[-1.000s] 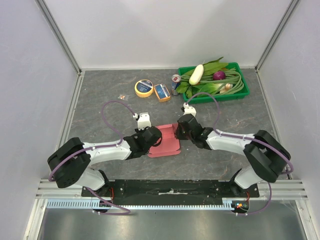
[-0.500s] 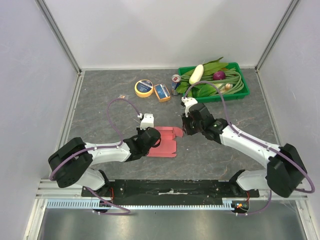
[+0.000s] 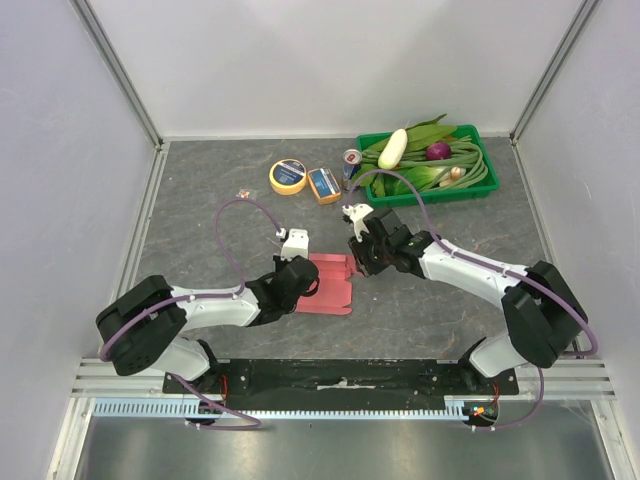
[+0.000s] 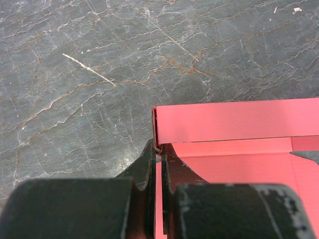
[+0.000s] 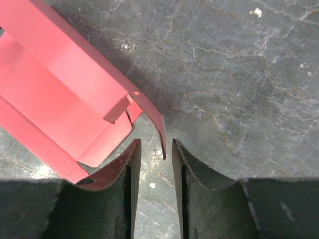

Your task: Fold the paper box

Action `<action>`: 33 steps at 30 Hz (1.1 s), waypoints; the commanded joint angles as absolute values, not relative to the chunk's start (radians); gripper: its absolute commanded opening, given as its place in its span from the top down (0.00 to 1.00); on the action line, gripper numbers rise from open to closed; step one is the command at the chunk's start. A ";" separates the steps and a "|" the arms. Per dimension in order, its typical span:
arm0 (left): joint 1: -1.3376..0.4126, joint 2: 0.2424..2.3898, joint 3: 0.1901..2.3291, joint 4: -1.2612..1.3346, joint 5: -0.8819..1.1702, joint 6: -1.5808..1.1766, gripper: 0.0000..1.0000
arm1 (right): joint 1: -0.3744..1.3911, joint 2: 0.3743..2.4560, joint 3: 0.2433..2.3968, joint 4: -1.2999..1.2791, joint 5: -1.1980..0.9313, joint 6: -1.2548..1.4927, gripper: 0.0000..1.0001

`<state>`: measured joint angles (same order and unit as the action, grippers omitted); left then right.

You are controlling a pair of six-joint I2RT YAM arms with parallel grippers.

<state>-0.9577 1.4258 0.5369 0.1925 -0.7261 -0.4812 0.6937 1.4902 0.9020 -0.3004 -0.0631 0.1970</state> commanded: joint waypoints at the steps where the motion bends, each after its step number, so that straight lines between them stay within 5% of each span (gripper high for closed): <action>1: -0.963 1.402 0.528 0.225 -0.718 -0.430 0.98 | 0.696 1.480 0.971 -0.287 -0.006 0.161 0.60; 5: -0.962 1.396 0.523 0.227 -0.713 -0.431 0.98 | 0.696 1.463 0.969 -0.284 0.018 0.156 0.53; 12: -0.963 1.385 0.518 0.229 -0.709 -0.439 0.98 | 0.696 1.525 0.962 -0.213 -0.067 0.173 0.58; 19: -0.963 1.394 0.526 0.216 -0.690 -0.505 0.98 | 0.712 1.523 0.948 -0.193 -0.051 0.468 1.00; 26: -0.971 1.396 0.526 0.212 -0.680 -0.572 0.98 | 0.741 1.460 0.893 -0.155 0.067 0.837 1.00; 33: -0.979 1.394 0.526 0.195 -0.684 -0.584 0.98 | 0.758 1.439 0.785 -0.022 0.086 0.889 0.93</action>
